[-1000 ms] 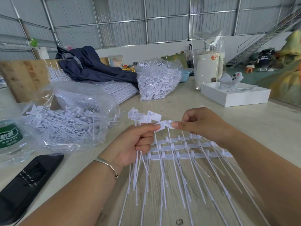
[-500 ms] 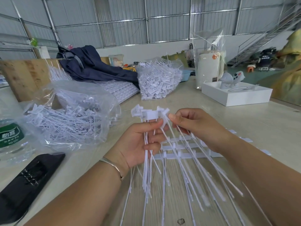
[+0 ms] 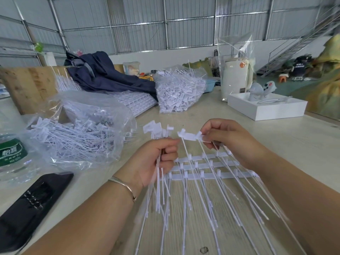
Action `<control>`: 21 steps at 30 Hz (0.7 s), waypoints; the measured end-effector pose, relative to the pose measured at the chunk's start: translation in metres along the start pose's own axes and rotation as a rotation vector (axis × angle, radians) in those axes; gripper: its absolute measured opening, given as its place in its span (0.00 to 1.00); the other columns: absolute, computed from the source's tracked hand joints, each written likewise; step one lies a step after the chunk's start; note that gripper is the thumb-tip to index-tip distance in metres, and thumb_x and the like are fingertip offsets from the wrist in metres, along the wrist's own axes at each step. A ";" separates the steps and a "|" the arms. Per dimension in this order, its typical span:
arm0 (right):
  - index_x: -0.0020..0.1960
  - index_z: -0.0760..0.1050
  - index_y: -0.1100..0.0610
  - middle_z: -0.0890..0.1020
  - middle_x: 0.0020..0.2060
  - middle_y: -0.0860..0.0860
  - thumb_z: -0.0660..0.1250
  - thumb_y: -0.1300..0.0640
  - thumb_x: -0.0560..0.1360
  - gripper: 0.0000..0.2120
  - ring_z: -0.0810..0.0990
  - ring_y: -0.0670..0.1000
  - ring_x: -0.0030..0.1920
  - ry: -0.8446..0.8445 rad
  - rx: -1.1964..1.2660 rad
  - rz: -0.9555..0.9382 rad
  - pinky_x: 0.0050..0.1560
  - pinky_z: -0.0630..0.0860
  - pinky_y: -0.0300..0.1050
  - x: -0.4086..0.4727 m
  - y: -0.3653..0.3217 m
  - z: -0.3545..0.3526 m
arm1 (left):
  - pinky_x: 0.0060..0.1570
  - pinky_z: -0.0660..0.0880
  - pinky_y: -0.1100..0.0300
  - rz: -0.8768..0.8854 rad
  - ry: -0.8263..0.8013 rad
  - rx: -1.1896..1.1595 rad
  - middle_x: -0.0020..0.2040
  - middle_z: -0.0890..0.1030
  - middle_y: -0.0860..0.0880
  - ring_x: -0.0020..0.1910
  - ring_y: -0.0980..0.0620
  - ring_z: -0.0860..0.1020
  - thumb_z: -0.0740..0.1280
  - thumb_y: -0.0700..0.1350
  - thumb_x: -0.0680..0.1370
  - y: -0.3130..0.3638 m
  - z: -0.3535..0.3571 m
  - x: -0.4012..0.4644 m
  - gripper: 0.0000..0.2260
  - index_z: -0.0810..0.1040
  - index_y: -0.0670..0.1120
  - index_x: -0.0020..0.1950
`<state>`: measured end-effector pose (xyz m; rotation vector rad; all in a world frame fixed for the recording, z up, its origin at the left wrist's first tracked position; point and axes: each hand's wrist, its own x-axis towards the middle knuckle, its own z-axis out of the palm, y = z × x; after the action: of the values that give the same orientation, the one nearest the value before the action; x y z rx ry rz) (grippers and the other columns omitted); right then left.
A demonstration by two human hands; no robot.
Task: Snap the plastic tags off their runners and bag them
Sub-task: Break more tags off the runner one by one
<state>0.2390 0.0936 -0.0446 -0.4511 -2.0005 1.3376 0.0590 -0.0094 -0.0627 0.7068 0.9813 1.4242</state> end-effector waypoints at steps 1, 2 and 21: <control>0.37 0.78 0.57 0.76 0.28 0.55 0.69 0.62 0.70 0.03 0.69 0.50 0.30 -0.002 0.001 -0.006 0.32 0.68 0.35 0.000 0.000 0.000 | 0.18 0.56 0.70 -0.001 -0.007 -0.025 0.30 0.65 0.51 0.22 0.59 0.62 0.69 0.41 0.70 0.000 0.001 0.000 0.10 0.67 0.47 0.39; 0.36 0.78 0.57 0.76 0.28 0.55 0.69 0.64 0.71 0.06 0.69 0.50 0.30 0.001 -0.002 -0.010 0.31 0.68 0.35 0.001 0.000 0.001 | 0.18 0.59 0.70 0.003 -0.006 -0.029 0.30 0.68 0.51 0.23 0.58 0.64 0.69 0.44 0.72 0.000 0.001 0.001 0.09 0.68 0.47 0.41; 0.42 0.78 0.60 0.77 0.31 0.53 0.72 0.60 0.73 0.05 0.73 0.46 0.31 0.132 -0.224 -0.113 0.33 0.68 0.33 0.002 0.007 0.003 | 0.21 0.50 0.66 0.127 0.074 0.209 0.27 0.56 0.54 0.20 0.58 0.54 0.75 0.45 0.66 -0.002 0.003 -0.003 0.16 0.67 0.51 0.31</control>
<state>0.2348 0.0958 -0.0512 -0.5073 -2.0411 0.9938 0.0633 -0.0116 -0.0631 0.8881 1.1715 1.4799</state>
